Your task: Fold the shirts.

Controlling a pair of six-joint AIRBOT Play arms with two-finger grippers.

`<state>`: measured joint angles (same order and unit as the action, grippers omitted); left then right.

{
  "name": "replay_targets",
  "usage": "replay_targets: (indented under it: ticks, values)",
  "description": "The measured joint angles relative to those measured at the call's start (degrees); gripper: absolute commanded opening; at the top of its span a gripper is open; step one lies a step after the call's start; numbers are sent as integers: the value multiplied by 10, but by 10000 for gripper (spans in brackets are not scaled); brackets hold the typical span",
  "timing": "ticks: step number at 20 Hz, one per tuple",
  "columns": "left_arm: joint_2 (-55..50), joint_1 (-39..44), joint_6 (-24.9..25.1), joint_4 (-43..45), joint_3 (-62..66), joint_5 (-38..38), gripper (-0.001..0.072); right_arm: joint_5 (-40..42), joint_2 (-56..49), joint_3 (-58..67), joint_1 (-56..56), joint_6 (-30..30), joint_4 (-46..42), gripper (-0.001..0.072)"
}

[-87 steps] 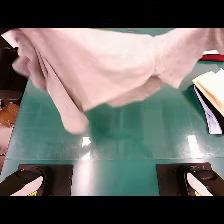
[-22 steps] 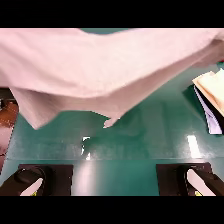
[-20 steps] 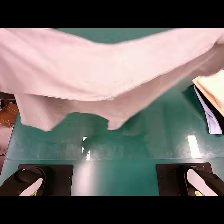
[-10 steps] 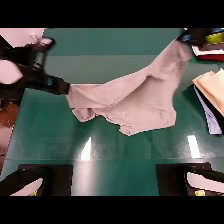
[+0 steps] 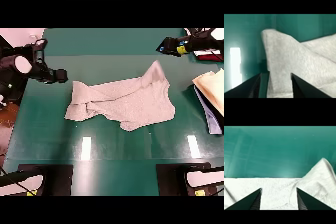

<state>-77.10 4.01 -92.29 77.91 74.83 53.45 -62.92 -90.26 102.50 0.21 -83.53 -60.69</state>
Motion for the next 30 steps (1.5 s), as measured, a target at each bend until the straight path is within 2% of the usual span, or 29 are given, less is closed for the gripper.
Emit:
replay_targets:
  ticks: [1,5,9,15,20,24,25,26,27,30]
  values:
    - [-2,-16,7,-7,5,12,431,-5,0,0,-8,0,15,450]
    - [-6,-80,64,-60,0,112,432,-53,20,-1,-45,7,51,448]
    - [-7,-123,118,-123,-72,178,432,-101,44,-1,-60,22,64,448]
    - [-7,-138,166,-163,-203,154,430,-124,67,-1,-42,29,69,448]
    - [-13,-139,195,-214,-237,123,430,-130,71,-1,-21,30,70,448]
    - [-27,-140,210,-244,-243,131,429,-133,72,-1,-17,31,71,448]
    - [-31,-139,212,-246,-243,137,386,-135,72,-1,-17,31,70,443]
    - [-36,-136,213,-249,-244,136,144,-137,72,-1,-16,31,70,442]
    - [-39,-134,215,-246,-245,134,31,-142,72,-1,-15,31,70,442]
    - [-42,-130,217,-257,-241,129,21,-168,72,-3,-20,31,63,442]
